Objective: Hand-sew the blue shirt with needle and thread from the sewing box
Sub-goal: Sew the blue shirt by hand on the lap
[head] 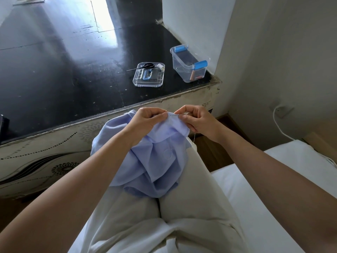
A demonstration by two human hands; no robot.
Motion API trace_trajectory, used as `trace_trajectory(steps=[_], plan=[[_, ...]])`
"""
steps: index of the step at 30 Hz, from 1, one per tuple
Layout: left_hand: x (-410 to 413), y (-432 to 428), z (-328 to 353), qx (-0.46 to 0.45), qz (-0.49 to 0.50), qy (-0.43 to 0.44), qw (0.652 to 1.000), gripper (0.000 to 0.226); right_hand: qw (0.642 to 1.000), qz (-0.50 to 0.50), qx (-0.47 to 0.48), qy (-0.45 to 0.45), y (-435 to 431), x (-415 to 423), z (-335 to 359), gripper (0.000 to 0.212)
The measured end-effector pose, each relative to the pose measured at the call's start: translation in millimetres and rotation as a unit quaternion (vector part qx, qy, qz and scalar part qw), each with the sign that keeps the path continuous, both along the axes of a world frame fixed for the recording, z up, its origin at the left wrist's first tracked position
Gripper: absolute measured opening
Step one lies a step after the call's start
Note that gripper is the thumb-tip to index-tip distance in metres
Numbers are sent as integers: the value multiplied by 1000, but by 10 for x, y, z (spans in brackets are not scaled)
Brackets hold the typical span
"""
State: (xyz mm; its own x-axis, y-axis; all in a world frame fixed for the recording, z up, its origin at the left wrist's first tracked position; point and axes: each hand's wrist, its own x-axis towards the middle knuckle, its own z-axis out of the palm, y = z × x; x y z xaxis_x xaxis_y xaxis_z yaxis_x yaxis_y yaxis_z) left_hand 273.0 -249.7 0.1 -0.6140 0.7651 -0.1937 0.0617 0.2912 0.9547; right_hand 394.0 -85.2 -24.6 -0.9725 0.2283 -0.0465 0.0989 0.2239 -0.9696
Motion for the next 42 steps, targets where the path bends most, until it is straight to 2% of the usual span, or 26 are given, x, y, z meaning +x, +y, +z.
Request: trace_trajectory(steps=[6,12,16,21,25,28,33,35,38,42], plan=[[0,11,-44,9,2,-50,999,13,1000,0,-30,-8,-45,20,34,14],[-42,30,-64,18,1,-114,993,12,998,1,-66,-9,-84,34,62,22],[-37,24,-91,3,-8,-120,993,13,998,9,-54,-14,-107,26,65,15],[-17,51,-82,11,11,-104,994,11,999,-2,-51,-18,-98,-3,48,21],[22,42,-78,3,-8,-101,995,12,998,2,-55,-24,-136,-21,46,18],[21,40,-79,17,20,-96,995,11,998,-15,-62,-20,-118,-24,45,14],[65,40,-91,14,13,-125,992,12,997,3,-73,-27,-134,-65,19,16],[62,44,-82,5,27,-112,993,11,999,-19,-45,-20,-118,-84,-30,21],[31,56,-76,-17,88,-86,992,9,992,-88,80,50,-69,-101,-127,30],[53,95,-45,-42,101,-77,991,15,968,-136,163,133,-137,-140,-59,26]])
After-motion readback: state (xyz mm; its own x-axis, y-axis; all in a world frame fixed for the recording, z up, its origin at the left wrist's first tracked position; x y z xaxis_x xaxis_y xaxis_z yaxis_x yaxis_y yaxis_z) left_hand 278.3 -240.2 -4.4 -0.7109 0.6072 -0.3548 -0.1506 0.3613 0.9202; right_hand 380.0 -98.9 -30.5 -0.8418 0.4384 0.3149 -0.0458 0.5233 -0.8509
